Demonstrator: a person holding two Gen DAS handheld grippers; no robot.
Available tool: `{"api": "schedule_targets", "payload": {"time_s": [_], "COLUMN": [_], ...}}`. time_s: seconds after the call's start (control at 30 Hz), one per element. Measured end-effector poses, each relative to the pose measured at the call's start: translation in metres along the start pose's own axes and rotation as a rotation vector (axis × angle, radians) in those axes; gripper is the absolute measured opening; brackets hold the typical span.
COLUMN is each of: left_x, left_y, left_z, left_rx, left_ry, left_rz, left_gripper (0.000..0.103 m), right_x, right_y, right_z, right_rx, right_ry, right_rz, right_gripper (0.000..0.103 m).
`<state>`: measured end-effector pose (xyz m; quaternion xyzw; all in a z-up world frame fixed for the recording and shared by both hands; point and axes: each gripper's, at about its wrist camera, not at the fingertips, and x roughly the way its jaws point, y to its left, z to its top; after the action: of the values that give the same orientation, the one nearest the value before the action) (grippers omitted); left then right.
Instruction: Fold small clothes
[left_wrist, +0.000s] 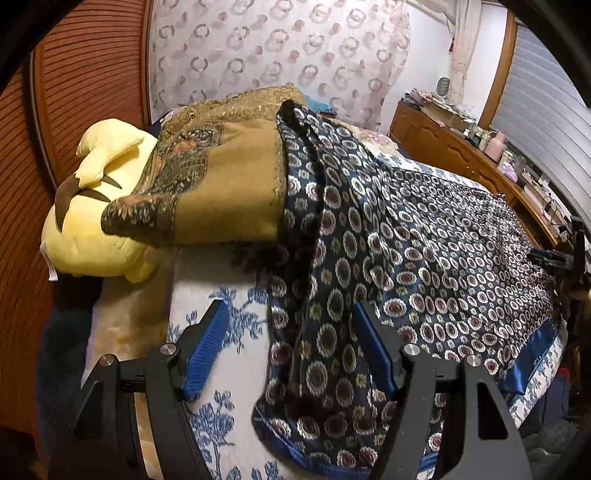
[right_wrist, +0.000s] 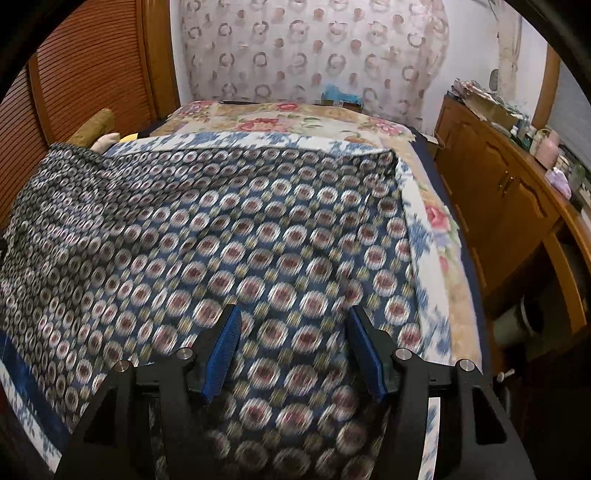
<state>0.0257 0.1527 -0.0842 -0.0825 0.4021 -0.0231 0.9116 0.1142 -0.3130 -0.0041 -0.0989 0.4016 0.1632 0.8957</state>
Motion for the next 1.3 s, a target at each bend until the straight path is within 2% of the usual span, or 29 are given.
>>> {"api": "schedule_targets", "payload": {"time_s": [0.27, 0.37, 0.43, 0.57, 0.8, 1.0, 1.1, 1.2, 1.23, 1.3], "left_x": [-0.016, -0.022, -0.027, -0.021, -0.014, -0.012, -0.011, -0.008, -0.009, -0.015], "left_y": [0.005, 0.007, 0.009, 0.011, 0.009, 0.001, -0.001, -0.002, -0.001, -0.004], "left_z": [-0.006, -0.012, -0.02, -0.032, -0.041, -0.04, -0.039, -0.037, -0.037, -0.034], "left_rx": [-0.011, -0.022, -0.036, -0.053, -0.069, -0.06, -0.066, -0.063, -0.07, -0.071], "left_ry": [-0.026, -0.041, -0.063, -0.035, -0.009, -0.007, -0.017, -0.02, -0.029, -0.068], "left_rz": [0.012, -0.015, -0.033, -0.034, -0.029, -0.049, -0.062, -0.065, -0.074, -0.092], "left_gripper": [0.07, 0.07, 0.066, 0.058, 0.057, 0.05, 0.04, 0.019, 0.006, 0.006], "right_x": [-0.024, -0.029, -0.024, -0.02, -0.014, -0.013, -0.012, -0.011, -0.011, -0.012], "right_y": [0.015, 0.017, 0.019, 0.019, 0.02, 0.021, 0.02, 0.019, 0.019, 0.019], "right_z": [-0.037, -0.043, -0.043, -0.037, -0.033, -0.033, -0.033, -0.033, -0.033, -0.033], "right_rx": [0.003, -0.005, -0.012, -0.012, -0.018, -0.018, -0.014, -0.014, -0.015, -0.015], "right_ry": [-0.032, -0.031, -0.027, -0.026, -0.023, -0.022, -0.021, -0.021, -0.021, -0.021], "right_rz": [0.004, 0.004, -0.001, 0.005, 0.013, 0.011, 0.009, 0.01, 0.01, 0.011], "right_gripper": [0.061, 0.061, 0.062, 0.066, 0.071, 0.073, 0.074, 0.075, 0.075, 0.075]}}
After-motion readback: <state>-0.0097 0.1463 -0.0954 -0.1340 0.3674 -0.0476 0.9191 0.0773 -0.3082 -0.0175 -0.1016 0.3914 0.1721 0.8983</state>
